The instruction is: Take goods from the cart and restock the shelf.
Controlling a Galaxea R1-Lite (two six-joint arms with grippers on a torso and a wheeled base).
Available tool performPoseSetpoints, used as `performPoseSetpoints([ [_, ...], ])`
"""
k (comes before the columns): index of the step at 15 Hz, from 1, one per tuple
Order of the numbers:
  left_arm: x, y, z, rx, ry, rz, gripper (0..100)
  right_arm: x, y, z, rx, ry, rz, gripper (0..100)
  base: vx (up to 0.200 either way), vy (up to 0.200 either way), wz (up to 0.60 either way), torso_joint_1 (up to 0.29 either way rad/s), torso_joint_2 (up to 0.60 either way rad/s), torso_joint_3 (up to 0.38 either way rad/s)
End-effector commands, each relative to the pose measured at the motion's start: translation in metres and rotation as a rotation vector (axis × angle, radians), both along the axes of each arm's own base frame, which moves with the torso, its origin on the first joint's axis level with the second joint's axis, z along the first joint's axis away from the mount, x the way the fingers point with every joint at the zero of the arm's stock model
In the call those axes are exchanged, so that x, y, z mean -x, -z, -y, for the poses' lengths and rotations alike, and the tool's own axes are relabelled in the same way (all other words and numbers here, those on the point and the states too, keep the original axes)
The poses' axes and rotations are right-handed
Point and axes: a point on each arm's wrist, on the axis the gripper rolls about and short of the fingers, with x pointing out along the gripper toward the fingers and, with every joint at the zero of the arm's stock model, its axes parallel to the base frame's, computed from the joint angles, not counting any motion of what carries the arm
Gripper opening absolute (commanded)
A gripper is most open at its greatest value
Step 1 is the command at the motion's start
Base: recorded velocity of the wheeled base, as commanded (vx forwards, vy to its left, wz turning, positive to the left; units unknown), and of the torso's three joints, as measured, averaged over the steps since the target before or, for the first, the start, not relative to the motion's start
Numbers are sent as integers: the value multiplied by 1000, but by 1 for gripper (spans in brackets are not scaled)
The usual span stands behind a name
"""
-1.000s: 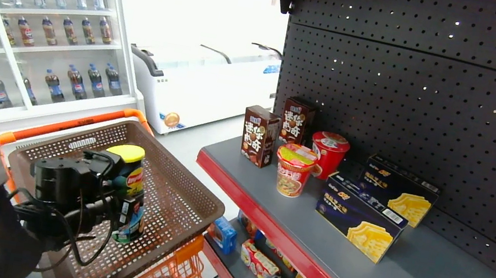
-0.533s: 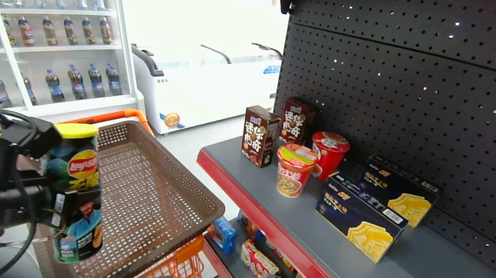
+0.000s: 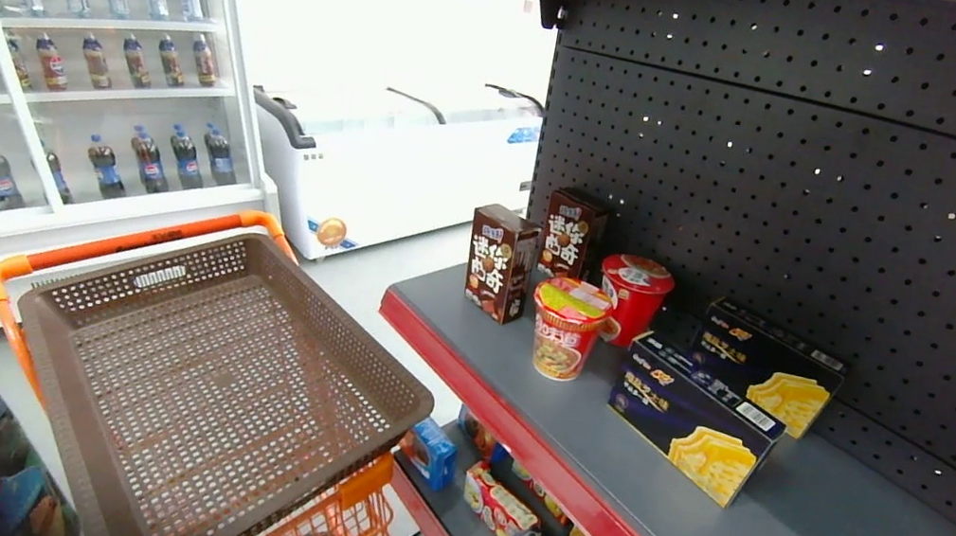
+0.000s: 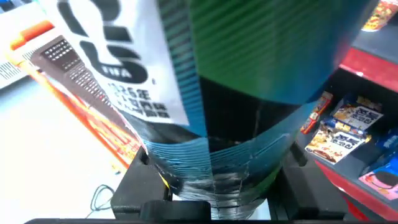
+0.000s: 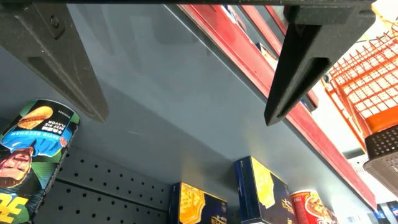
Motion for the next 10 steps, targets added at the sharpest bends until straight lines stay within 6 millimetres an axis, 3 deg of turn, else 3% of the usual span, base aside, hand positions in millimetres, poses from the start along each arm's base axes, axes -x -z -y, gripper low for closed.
performPoseSetpoints([
  [1, 34, 17, -2, 3, -5, 110, 0, 0, 0, 0, 0, -2, 0, 100, 0, 0, 0, 0, 0, 0],
  [4, 40, 22, -2, 5, -13, 131, 0, 0, 0, 0, 0, -2, -2, 100, 0, 0, 0, 0, 0, 0],
  [10, 40, 24, -3, 4, -21, 128, 0, 0, 0, 0, 0, -2, 0, 100, 0, 0, -600, 3, 2, 6],
])
